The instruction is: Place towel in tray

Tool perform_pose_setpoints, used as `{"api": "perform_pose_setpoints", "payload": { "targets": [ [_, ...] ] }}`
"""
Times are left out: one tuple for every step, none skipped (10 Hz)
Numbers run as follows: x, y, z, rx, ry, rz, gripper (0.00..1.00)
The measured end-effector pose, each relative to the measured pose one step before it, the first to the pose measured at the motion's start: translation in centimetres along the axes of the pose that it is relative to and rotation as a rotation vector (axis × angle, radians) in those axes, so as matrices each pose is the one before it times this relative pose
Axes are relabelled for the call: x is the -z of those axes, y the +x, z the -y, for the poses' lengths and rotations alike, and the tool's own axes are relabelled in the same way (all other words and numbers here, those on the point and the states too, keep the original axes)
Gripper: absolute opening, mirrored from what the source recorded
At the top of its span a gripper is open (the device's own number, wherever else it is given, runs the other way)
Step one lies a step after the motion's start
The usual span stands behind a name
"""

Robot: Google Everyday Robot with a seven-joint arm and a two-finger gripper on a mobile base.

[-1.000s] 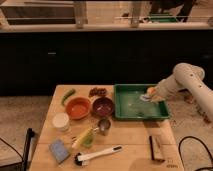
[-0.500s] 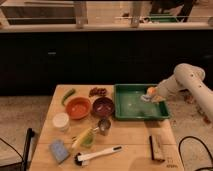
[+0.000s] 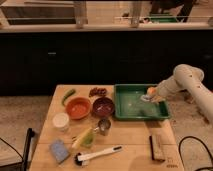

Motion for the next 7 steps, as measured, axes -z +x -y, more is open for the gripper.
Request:
{"api": "perform_pose_setpoints", "payload": {
  "targets": [
    [-0.137, 0.218, -0.025, -0.00121, -0.00008, -0.00008, 0.03],
    [-0.06, 0.122, 0.003, 0.00166, -0.0003, -0.00109, 0.08],
    [-0.157, -0.201, 0.01, 0.0069, -0.00357, -0.00055, 0.17],
    [-0.288, -0.285, 0.043, 0.00856, -0.00526, 0.00094, 0.26],
    [-0.623, -0.357, -0.11, 0.01335, -0.01503, 0.00199, 0.4],
    [-0.365, -0.173, 0.009, 0.0072, -0.00533, 0.00181, 0.47],
    [-0.621, -0.194, -0.075, 0.01021, -0.00936, 0.00269, 0.58]
  ]
}}
